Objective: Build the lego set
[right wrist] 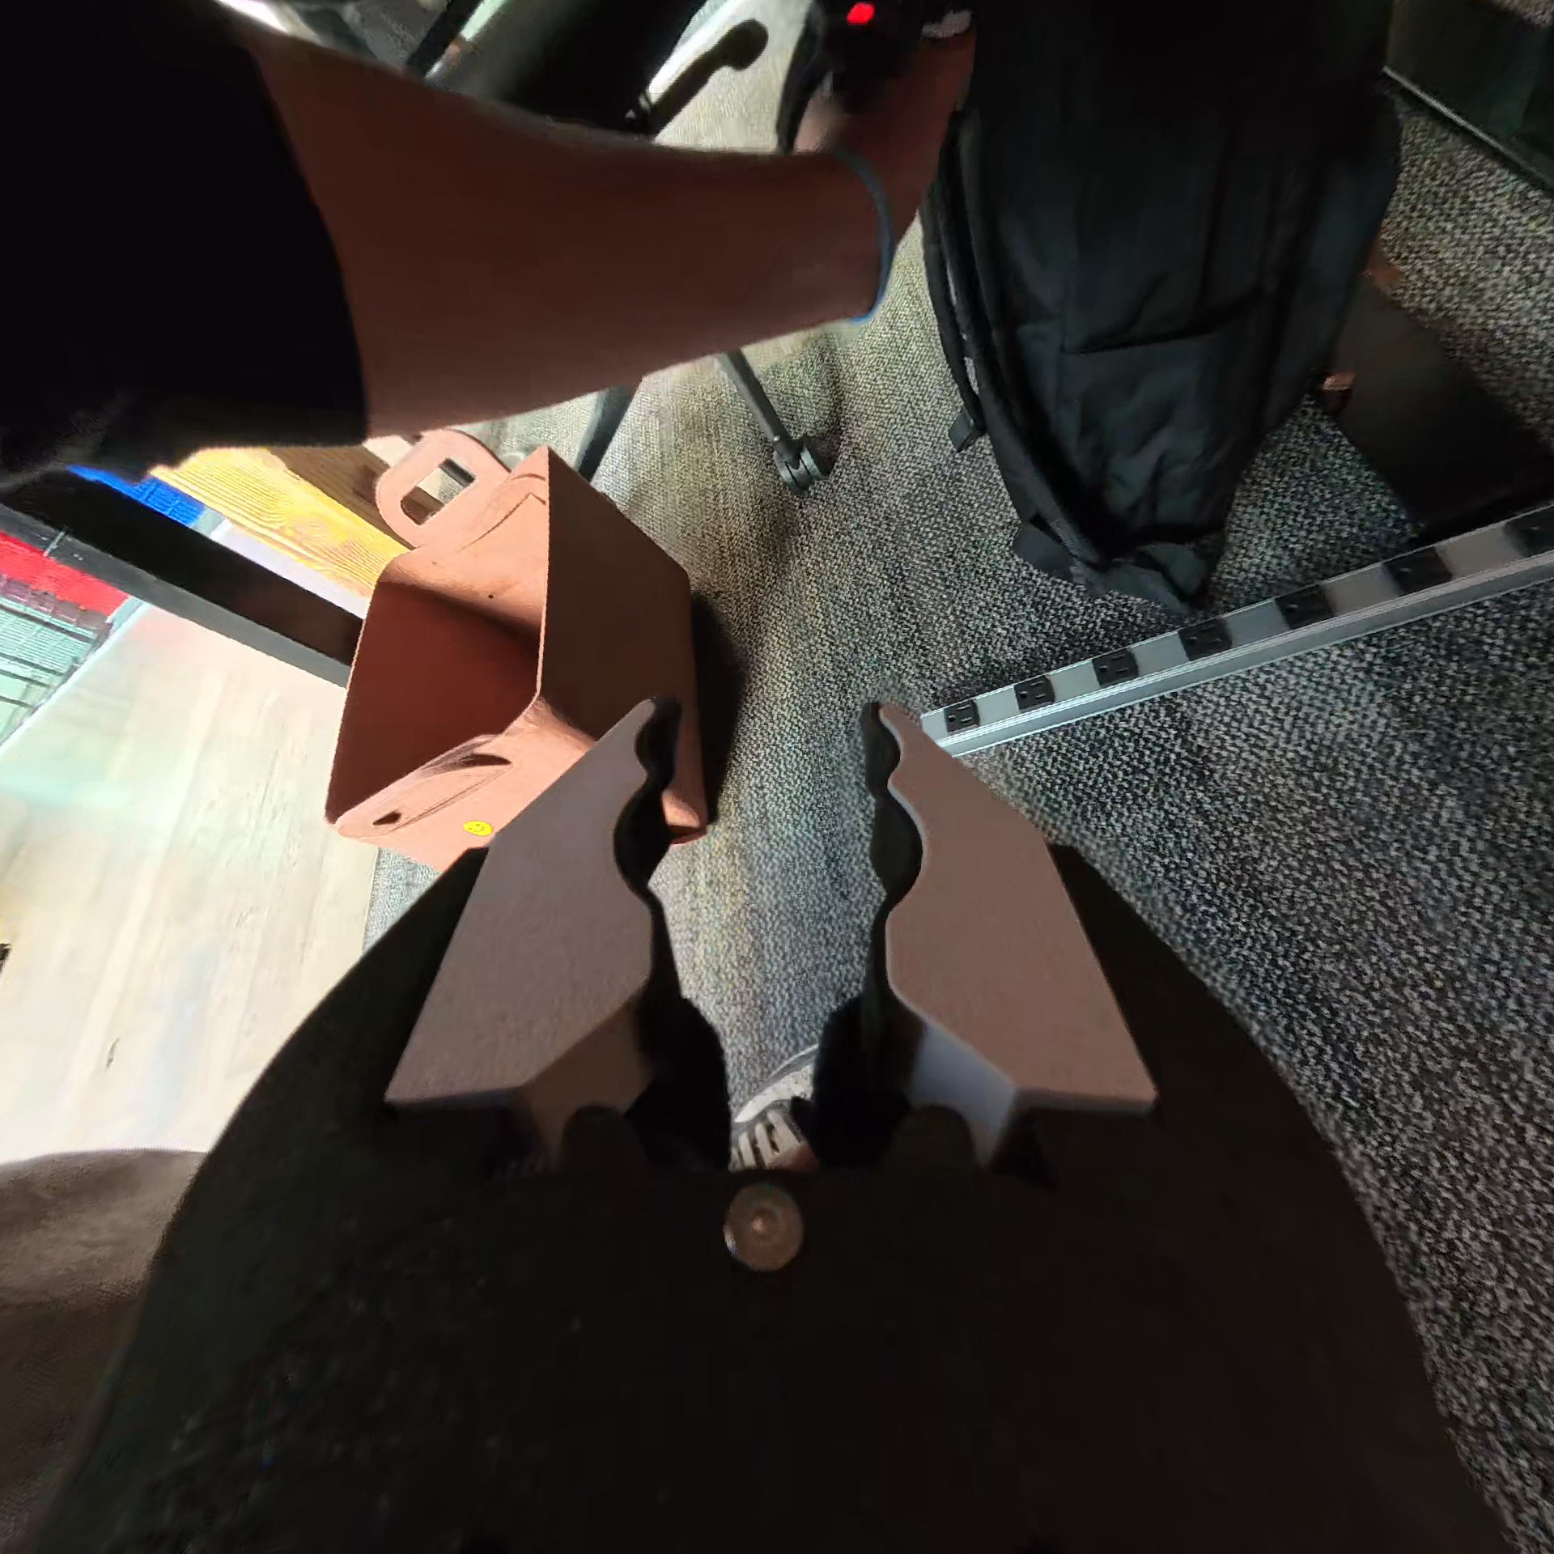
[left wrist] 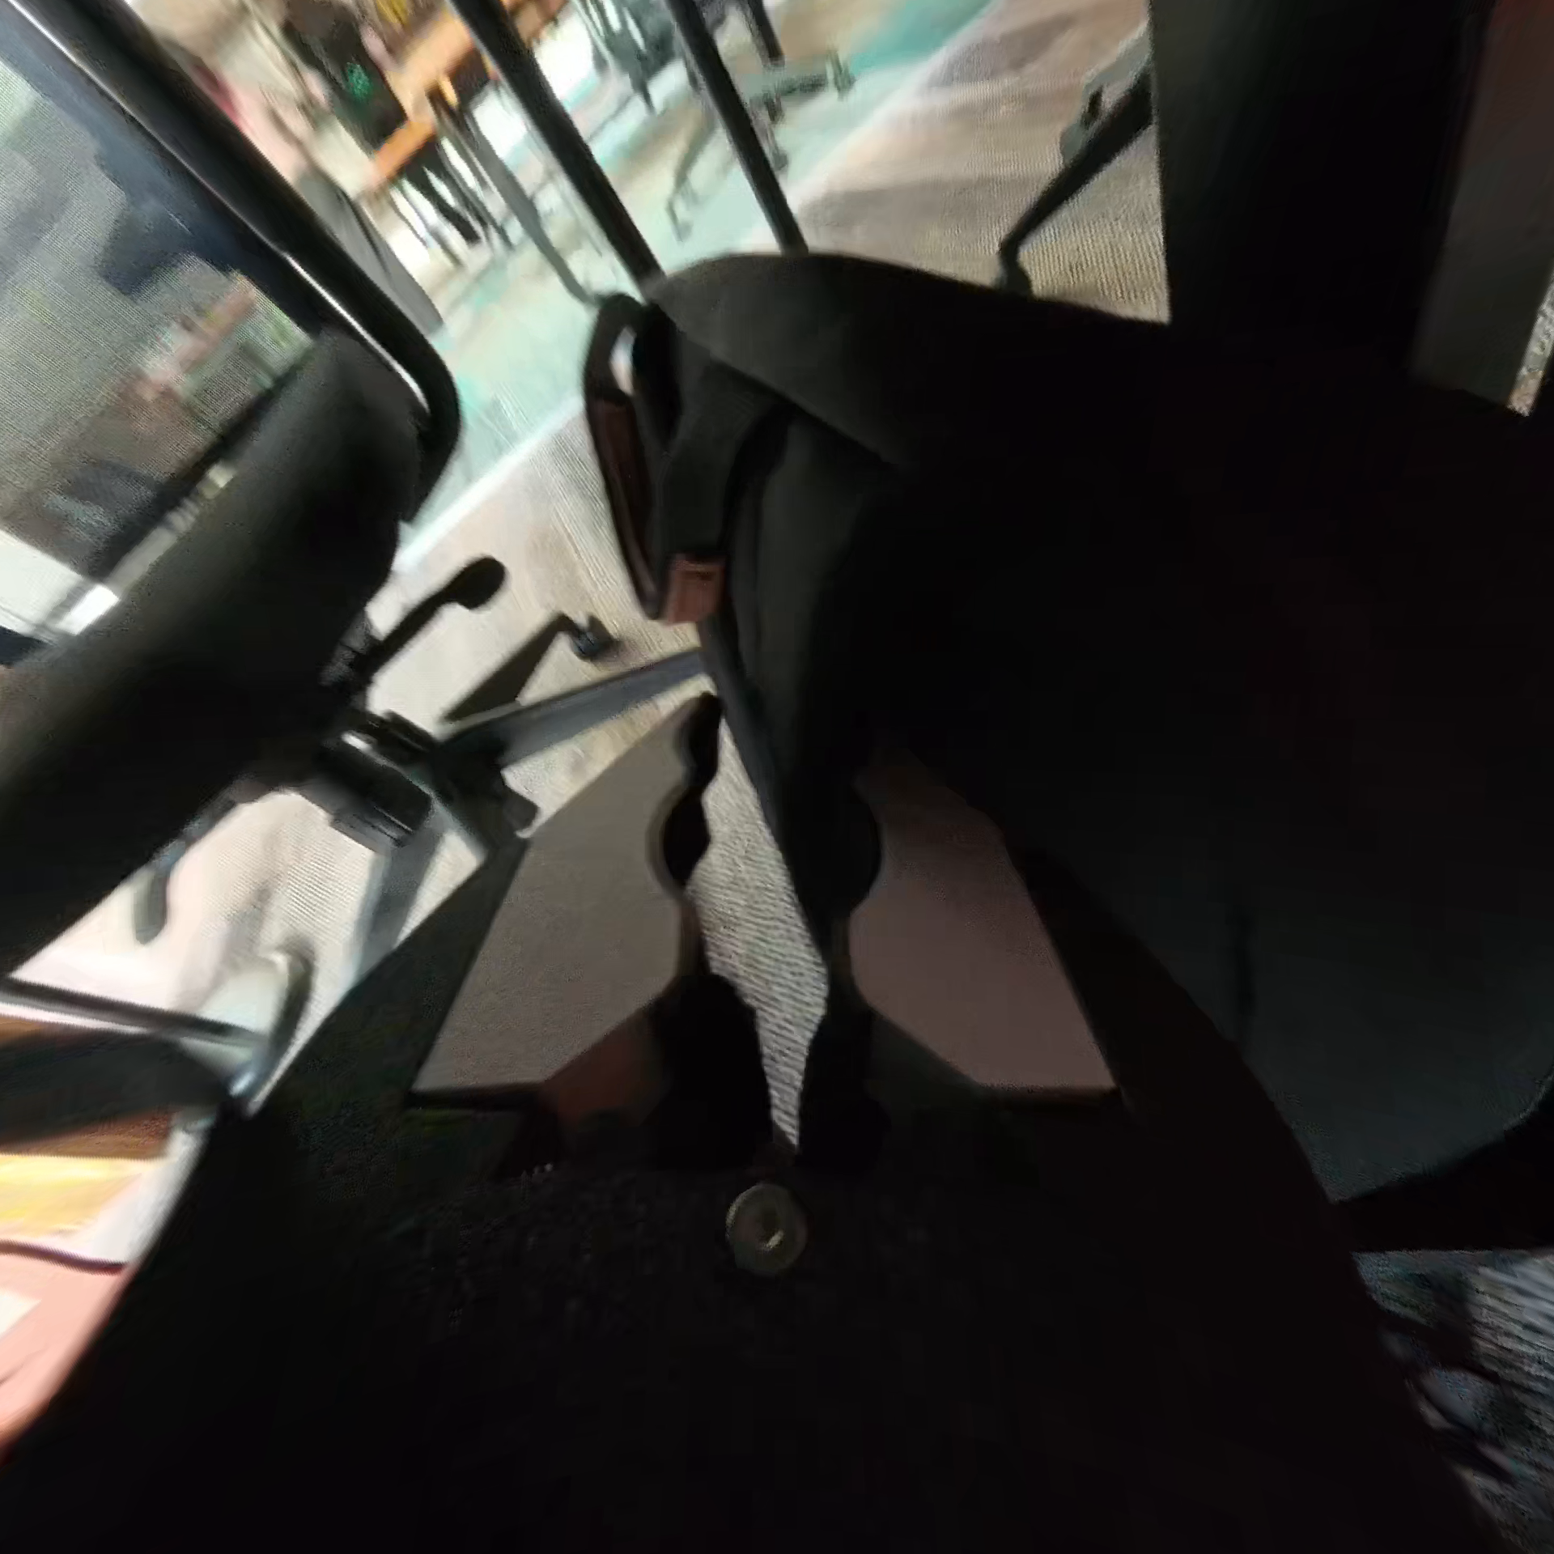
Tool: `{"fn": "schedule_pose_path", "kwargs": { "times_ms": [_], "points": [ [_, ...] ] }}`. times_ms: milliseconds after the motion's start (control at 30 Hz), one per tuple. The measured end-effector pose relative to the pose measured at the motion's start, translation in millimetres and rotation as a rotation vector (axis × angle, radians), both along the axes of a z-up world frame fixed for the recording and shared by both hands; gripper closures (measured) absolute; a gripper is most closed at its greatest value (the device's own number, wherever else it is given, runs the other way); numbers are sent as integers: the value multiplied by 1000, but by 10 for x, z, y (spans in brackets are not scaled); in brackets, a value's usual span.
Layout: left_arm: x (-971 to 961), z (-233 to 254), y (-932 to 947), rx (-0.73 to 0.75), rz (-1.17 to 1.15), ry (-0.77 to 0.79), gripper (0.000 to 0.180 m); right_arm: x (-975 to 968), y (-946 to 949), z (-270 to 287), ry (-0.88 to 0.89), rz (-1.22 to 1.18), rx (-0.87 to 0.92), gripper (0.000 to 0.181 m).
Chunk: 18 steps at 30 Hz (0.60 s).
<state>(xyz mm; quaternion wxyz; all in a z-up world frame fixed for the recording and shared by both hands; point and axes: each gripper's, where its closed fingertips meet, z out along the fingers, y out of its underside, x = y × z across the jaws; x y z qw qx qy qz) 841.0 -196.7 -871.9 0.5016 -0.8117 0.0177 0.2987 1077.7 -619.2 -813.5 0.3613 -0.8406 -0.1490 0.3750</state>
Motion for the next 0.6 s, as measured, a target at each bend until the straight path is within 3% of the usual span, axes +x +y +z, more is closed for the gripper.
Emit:
{"fn": "schedule_pose_path", "kwargs": {
  "times_ms": [33,133,400,600],
  "points": [
    [-2,-98,99,-36,18,-40,171,-14,3,-6,1,7,-1,136],
    [-17,-206,265,-111,47,-83,174,-54,26,10,6,27,-2,137],
    [397,198,-692,-55,-150,-179,176,153,345,166,78,-104,-7,139],
    [1061,157,-1706,-161,-420,-61,176,-116,1231,351,180,-20,95,136]
  ]
}}
